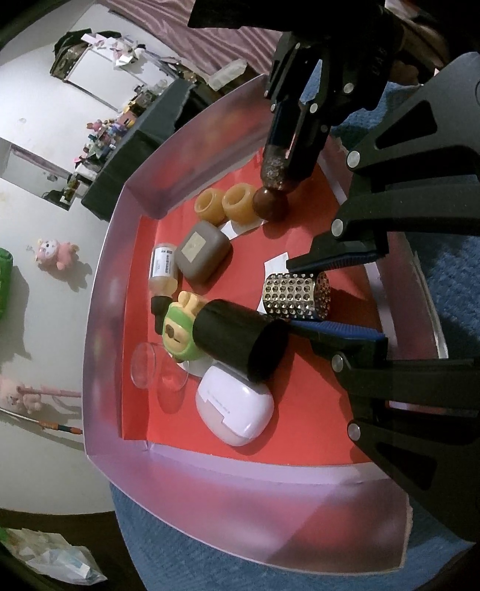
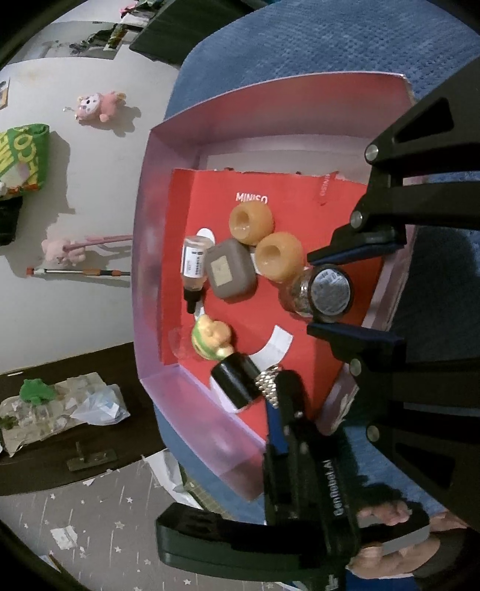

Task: Organize rigid objects
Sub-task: 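Carry the studded cylinder and red-topped bottle with both tools into the pink box, then release the red-topped bottle with the right tool while the left tool holds the studded cylinder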

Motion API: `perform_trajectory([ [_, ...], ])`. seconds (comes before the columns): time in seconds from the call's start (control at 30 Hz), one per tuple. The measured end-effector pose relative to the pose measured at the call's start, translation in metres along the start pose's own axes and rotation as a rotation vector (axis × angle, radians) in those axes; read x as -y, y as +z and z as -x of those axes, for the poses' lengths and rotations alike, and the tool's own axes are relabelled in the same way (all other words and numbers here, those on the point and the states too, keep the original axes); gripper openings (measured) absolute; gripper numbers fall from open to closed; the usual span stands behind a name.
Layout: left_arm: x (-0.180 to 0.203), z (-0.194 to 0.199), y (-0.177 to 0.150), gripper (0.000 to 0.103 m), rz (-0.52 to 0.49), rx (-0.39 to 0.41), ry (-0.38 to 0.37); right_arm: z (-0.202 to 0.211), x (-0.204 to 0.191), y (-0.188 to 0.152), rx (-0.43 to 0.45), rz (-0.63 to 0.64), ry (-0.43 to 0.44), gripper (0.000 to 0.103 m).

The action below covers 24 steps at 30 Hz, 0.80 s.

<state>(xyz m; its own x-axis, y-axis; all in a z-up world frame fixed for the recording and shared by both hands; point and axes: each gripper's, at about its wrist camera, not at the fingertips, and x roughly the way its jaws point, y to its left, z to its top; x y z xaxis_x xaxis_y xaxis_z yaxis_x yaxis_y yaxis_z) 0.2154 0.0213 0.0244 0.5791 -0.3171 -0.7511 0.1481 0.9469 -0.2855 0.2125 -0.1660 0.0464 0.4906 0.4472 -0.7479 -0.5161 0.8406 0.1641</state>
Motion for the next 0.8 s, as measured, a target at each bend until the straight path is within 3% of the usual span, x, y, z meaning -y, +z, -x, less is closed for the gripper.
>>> perform_trajectory([
  [0.3, -0.004, -0.003, 0.003, 0.024, 0.001, -0.002, 0.01, -0.012, 0.002, 0.001, -0.041, 0.014, -0.042, 0.033],
  [0.8, -0.004, -0.006, 0.01, 0.024, 0.011, -0.003, 0.028, -0.025, 0.014, 0.013, -0.027, -0.032, -0.054, 0.033],
])
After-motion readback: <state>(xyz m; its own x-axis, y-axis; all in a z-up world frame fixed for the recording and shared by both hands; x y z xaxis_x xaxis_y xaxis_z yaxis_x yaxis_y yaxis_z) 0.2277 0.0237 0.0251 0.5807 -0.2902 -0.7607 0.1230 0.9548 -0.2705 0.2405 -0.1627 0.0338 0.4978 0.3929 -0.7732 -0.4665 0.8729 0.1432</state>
